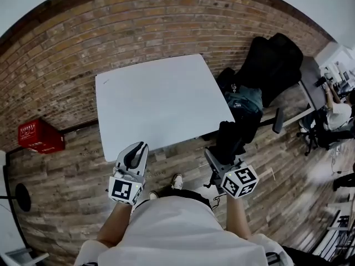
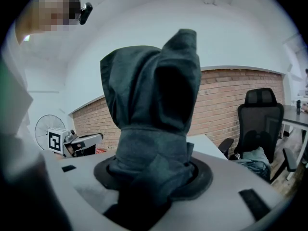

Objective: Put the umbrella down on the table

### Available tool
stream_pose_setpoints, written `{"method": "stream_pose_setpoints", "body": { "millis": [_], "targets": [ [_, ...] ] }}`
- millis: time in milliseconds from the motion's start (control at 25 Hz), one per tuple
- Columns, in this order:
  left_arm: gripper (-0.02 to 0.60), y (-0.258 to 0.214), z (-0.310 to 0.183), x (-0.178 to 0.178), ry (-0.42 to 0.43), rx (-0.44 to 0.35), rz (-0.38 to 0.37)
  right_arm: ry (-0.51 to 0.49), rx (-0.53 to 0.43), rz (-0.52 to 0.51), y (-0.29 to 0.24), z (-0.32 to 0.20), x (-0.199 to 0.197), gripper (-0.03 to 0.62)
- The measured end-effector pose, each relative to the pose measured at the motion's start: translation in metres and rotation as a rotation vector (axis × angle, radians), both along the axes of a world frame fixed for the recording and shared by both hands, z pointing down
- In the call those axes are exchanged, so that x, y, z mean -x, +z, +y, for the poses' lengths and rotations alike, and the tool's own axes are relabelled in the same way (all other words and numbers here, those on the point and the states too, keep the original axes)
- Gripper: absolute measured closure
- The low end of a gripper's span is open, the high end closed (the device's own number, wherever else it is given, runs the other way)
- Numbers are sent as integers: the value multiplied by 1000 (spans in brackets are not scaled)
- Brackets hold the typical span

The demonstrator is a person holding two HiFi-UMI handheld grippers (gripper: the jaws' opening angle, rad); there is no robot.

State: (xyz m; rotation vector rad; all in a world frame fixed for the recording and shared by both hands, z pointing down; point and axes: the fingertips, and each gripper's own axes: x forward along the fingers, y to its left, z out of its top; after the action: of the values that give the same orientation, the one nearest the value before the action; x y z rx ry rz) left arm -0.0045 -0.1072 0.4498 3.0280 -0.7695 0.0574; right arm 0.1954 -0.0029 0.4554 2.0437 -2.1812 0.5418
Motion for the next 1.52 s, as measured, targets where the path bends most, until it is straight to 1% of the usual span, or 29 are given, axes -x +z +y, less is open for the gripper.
{"method": "stream_pose_setpoints", "body": {
  "millis": [80,240,400,480,600,760,920,1160,1320,1520],
  "targets": [
    [522,-4,-7,-7,-20,-11,-7,-23,-19,-3,-4,-17,-10,365],
    [522,-6,-14,-13,-71,-13,-16,-85,-7,-19,2,-39,-17,365],
    [522,-1,-23,-8,-131,15,-25,-148,16,-25,10,-60,-14,365],
    [522,2,-25,-7,-145,27,-29,-170,25,-24,11,-68,-13,365],
    [522,1,-26,-10,-144,27,-39,-193,24,-21,9,-75,-13,365],
    [522,-3,-27,-15,-144,28,-50,-217,36,-15,10,-80,-11,365],
    [522,-3,-27,-12,-154,18,-33,-232,54,-2,15,-87,-10,365],
    [522,10,-28,-3,-181,43,-64,-248,115,33,43,-104,-17,365],
    [522,9,-30,0,-206,35,-55,-251,147,45,61,-116,-23,365],
    [522,7,-35,3,-239,18,-39,-257,156,38,74,-136,-26,365]
  ]
}}
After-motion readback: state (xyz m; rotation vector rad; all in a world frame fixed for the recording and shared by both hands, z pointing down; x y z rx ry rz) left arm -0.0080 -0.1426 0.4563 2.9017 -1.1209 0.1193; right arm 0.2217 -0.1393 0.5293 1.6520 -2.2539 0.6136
